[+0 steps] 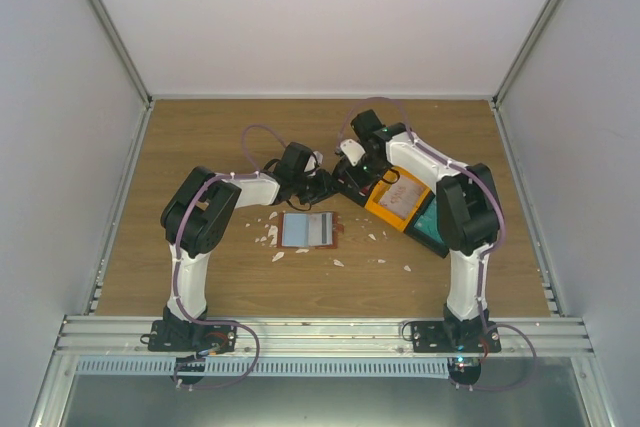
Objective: Put the credit cards into the card holder
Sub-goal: Pick up the credit card from the storage box, then insert the credit card into the card holder.
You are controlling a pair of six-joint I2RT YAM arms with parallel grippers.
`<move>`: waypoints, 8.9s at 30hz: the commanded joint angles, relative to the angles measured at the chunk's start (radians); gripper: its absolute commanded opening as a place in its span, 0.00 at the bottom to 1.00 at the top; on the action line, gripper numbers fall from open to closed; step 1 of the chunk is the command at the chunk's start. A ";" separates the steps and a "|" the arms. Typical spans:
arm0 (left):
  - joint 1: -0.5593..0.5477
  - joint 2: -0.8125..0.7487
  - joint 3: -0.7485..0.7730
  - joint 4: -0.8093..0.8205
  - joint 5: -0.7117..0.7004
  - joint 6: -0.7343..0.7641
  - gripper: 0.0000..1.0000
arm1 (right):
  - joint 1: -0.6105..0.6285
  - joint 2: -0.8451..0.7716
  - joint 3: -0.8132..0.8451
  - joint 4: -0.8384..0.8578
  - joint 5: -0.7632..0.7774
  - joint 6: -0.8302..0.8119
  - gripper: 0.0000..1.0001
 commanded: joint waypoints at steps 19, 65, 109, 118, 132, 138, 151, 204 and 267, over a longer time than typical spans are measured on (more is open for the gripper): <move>-0.003 0.053 0.052 -0.008 -0.025 0.002 0.24 | 0.050 0.046 0.018 0.006 0.011 0.007 0.43; -0.003 0.053 0.054 -0.010 -0.022 0.012 0.24 | 0.032 -0.015 0.002 -0.020 0.054 0.034 0.25; -0.005 0.056 0.059 -0.016 -0.022 0.017 0.24 | -0.017 -0.059 -0.041 -0.002 -0.071 0.001 0.20; -0.005 0.055 0.059 -0.018 -0.022 0.016 0.24 | -0.033 -0.080 -0.047 0.008 -0.090 0.003 0.20; -0.008 0.052 0.058 -0.019 -0.029 0.021 0.24 | -0.082 -0.117 -0.062 0.043 -0.063 0.028 0.09; -0.009 0.049 0.054 -0.014 -0.028 0.022 0.24 | -0.091 -0.137 -0.071 0.077 -0.035 0.039 0.01; -0.023 -0.030 0.010 0.019 -0.067 0.060 0.39 | -0.091 -0.291 -0.130 0.211 -0.009 0.068 0.00; 0.082 -0.836 -0.590 0.297 0.270 0.065 0.00 | 0.029 -0.627 -0.804 1.089 -0.703 0.718 0.38; 0.232 -0.328 -0.653 0.323 0.352 0.178 0.00 | 0.366 -0.226 -0.545 0.357 0.250 0.658 0.60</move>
